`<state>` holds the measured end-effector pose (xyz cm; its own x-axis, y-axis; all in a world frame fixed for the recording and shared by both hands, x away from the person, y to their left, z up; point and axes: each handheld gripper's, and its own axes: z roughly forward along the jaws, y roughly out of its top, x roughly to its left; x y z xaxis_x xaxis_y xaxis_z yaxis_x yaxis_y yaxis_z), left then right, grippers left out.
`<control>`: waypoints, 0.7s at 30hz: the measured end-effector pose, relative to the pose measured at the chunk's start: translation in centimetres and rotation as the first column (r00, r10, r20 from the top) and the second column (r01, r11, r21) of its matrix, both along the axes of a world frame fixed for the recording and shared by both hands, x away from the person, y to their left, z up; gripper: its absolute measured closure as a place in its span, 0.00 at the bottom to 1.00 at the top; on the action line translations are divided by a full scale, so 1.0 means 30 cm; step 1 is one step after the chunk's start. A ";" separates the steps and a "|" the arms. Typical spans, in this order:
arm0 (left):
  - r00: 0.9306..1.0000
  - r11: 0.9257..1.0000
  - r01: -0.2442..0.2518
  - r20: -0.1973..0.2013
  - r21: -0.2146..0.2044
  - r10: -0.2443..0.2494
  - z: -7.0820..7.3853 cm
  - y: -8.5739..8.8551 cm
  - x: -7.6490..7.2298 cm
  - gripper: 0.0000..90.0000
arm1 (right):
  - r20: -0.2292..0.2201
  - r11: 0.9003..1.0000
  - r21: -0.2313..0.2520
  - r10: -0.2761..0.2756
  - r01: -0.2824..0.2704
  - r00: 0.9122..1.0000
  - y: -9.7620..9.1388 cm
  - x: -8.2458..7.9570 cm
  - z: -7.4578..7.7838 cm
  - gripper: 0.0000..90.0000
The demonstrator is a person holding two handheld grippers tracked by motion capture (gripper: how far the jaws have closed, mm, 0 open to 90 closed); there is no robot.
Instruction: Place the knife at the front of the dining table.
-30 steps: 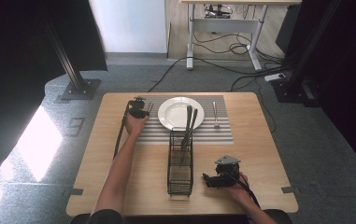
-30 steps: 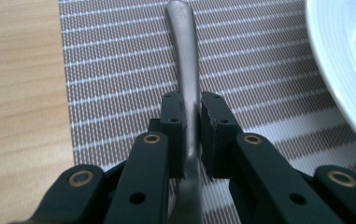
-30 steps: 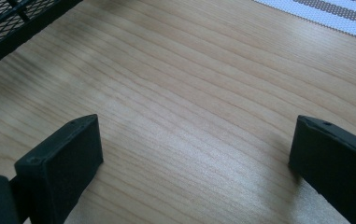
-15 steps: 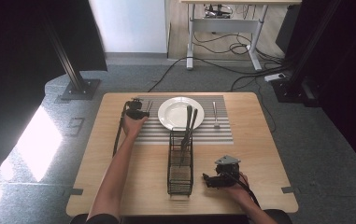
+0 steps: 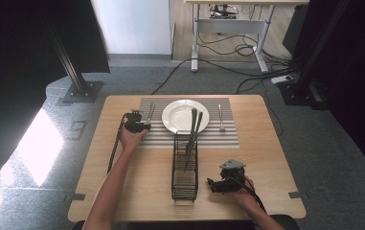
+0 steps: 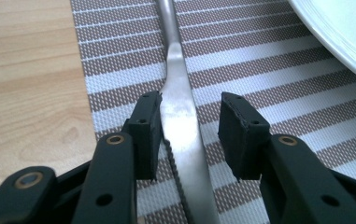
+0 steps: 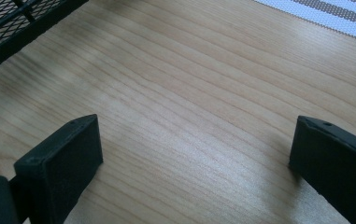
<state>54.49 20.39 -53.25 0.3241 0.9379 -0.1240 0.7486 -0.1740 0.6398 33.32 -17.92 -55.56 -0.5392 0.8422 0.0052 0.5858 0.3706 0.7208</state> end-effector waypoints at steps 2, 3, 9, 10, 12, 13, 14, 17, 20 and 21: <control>1.000 1.000 0.002 0.003 0.002 -0.002 -0.001 -0.003 -0.003 0.66 | 0.000 1.000 0.000 0.001 -0.001 1.000 0.000 0.000 0.000 0.03; 1.000 1.000 0.000 0.003 -0.002 0.000 -0.001 -0.004 -0.004 0.66 | 0.000 1.000 0.001 0.000 0.000 1.000 0.000 0.000 0.000 0.03; 1.000 1.000 -0.005 0.002 -0.008 0.005 -0.002 -0.003 -0.008 0.66 | 0.000 1.000 0.000 0.001 -0.001 1.000 0.000 0.000 0.000 0.03; 1.000 1.000 -0.003 0.002 -0.009 0.003 -0.002 -0.002 -0.010 0.66 | 0.000 1.000 0.001 0.000 0.000 1.000 0.000 0.000 0.000 0.03; 1.000 1.000 -0.007 0.003 -0.013 0.007 -0.002 0.000 -0.011 0.66 | -0.001 1.000 0.001 0.001 -0.001 1.000 0.000 0.000 0.000 0.03; 1.000 1.000 -0.008 0.002 -0.010 0.008 -0.002 0.001 -0.012 0.65 | 0.000 1.000 0.001 0.000 0.000 1.000 0.000 0.000 0.000 0.03; 1.000 1.000 -0.008 0.002 -0.012 0.008 -0.002 0.002 -0.013 0.64 | 0.000 1.000 0.001 0.000 0.000 1.000 0.000 0.000 0.000 0.03; 1.000 1.000 -0.005 0.015 -0.019 0.006 0.005 0.005 -0.026 0.58 | 0.000 1.000 0.000 0.001 -0.001 1.000 0.000 0.000 0.000 0.03; 0.999 1.000 0.012 0.038 -0.029 -0.011 0.021 0.008 -0.048 0.53 | 0.000 1.000 0.000 0.001 -0.001 1.000 0.000 0.000 0.000 0.03; 0.999 0.999 0.017 0.046 -0.030 -0.015 0.028 0.010 -0.058 0.52 | 0.000 1.000 0.000 0.001 -0.001 1.000 0.000 0.000 0.000 0.03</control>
<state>52.74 20.67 -52.41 0.3449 0.9286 -0.1368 0.7154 -0.1657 0.6788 33.33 -17.93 -55.56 -0.5399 0.8417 0.0051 0.5855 0.3711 0.7208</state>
